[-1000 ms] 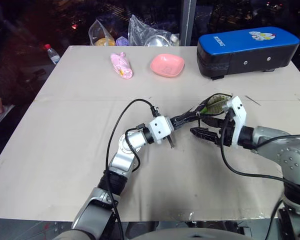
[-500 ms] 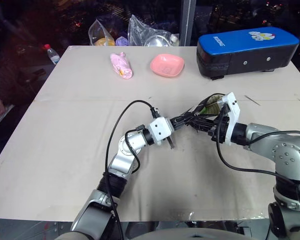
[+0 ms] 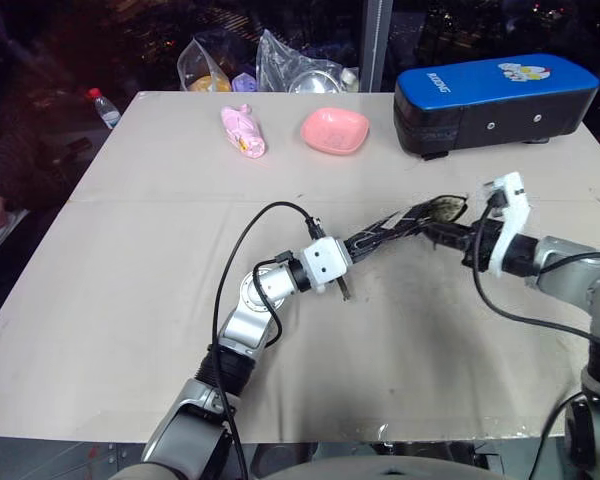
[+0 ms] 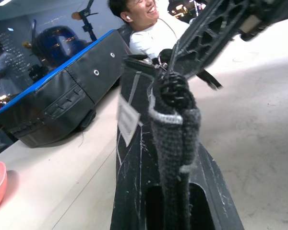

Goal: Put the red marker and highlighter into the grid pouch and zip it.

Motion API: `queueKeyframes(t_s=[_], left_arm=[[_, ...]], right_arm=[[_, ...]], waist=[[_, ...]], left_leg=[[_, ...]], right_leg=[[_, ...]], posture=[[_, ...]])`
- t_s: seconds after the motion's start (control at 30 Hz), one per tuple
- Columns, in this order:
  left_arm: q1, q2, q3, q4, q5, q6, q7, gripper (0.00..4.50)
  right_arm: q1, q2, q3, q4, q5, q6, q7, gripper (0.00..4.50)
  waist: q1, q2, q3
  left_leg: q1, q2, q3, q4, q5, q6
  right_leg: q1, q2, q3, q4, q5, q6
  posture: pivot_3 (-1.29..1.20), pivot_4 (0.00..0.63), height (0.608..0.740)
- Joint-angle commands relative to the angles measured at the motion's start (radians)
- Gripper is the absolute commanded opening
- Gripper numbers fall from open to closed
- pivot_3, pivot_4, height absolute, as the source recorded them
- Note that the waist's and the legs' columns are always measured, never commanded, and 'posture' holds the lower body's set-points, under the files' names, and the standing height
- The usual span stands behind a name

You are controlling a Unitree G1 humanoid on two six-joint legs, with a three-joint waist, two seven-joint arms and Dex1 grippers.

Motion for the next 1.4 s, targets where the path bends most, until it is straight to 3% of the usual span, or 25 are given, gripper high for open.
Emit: queueKeyframes(t_s=[0.03,0.2,0.43,0.57,0.67,0.73,0.93,1.0,1.1,1.23,1.4], left_arm=[[0.001,0.021,0.032,-0.016,-0.005,-0.019,0.014,0.00],[-0.001,0.033,0.038,-0.010,-0.001,-0.023,0.026,0.00],[-0.020,0.039,0.042,0.015,0.017,-0.024,0.058,0.00],[-0.018,0.051,0.049,0.019,0.010,-0.009,0.047,0.00],[0.000,0.101,0.043,0.013,0.004,-0.010,-0.010,0.94],[0.009,0.131,0.051,0.020,0.025,-0.026,-0.010,1.63],[0.155,0.207,0.100,-0.129,-0.141,0.109,-0.094,3.55],[0.223,0.235,0.122,-0.212,-0.216,0.207,-0.118,4.43],[0.350,0.276,0.194,-0.347,-0.312,0.383,-0.082,4.43],[0.504,0.305,0.287,-0.479,-0.385,0.534,-0.026,4.50],[0.603,0.298,0.327,-0.568,-0.396,0.592,0.014,4.50]], right_arm=[[-0.039,-0.042,-0.104,0.097,-0.098,-0.105,-0.075,0.01],[-0.074,-0.077,-0.126,0.215,-0.192,-0.195,-0.130,0.01],[0.009,-0.097,-0.044,0.094,-0.125,-0.183,0.022,0.01],[0.106,-0.183,0.013,0.057,-0.168,-0.259,0.163,1.31],[0.259,-0.290,0.075,0.040,-0.287,-0.443,0.309,2.70],[0.325,-0.273,0.052,0.063,-0.303,-0.575,0.379,3.38],[0.426,-0.237,0.041,0.205,-0.411,-0.918,0.508,3.50],[0.437,-0.222,0.045,0.255,-0.426,-1.017,0.556,3.50],[0.414,-0.195,0.031,0.369,-0.379,-1.126,0.695,3.50],[0.372,-0.210,0.024,0.515,-0.351,-1.139,0.816,4.39],[0.340,-0.205,0.035,0.617,-0.368,-1.195,0.896,4.39]], waist=[[0.000,0.000,0.000],[-0.002,0.000,0.000],[-0.001,0.000,0.000],[0.001,0.000,0.000],[0.001,0.000,0.000],[-0.002,0.000,0.000],[-0.010,0.000,0.000],[-0.013,0.000,0.000],[-0.014,0.001,0.000],[-0.011,0.001,0.000],[0.001,0.001,0.000]], left_leg=[[0.000,0.000,0.000,0.000,0.000,0.000],[0.000,0.000,0.001,0.000,0.000,0.000],[0.000,0.001,0.000,0.000,0.000,0.000],[0.000,0.000,0.000,0.000,0.000,0.000],[0.000,0.001,0.000,0.000,0.000,0.000],[0.000,0.001,0.000,-0.001,0.000,0.000],[0.003,0.003,0.003,-0.001,0.000,0.000],[0.003,0.004,0.004,-0.001,0.000,0.000],[0.003,0.005,0.004,-0.001,0.000,0.000],[0.005,0.005,0.005,-0.001,0.000,0.000],[0.006,0.005,0.006,-0.001,0.000,0.000]], right_leg=[[0.000,0.000,0.000,0.000,0.000,0.000],[0.000,0.000,0.000,0.000,0.000,0.000],[0.000,0.001,0.001,0.000,0.000,0.000],[0.000,0.001,0.001,0.000,0.000,0.000],[0.000,0.001,0.000,0.000,0.000,0.000],[0.000,0.001,0.000,0.000,0.000,0.000],[0.000,0.002,0.003,0.000,0.000,0.000],[0.000,0.002,0.003,0.000,0.000,0.000],[0.000,0.002,0.003,-0.001,0.000,0.000],[0.002,0.001,0.005,-0.001,-0.002,-0.003],[0.002,0.001,0.005,-0.001,-0.003,-0.005]], posture=[[0.00,0.150,0.726],[0.00,0.150,0.726],[0.00,0.150,0.726],[0.00,0.150,0.726],[0.00,0.150,0.726],[0.00,0.150,0.726],[0.00,0.150,0.726],[0.00,0.150,0.726],[0.00,0.150,0.726],[0.00,0.150,0.726],[0.00,0.150,0.726]])
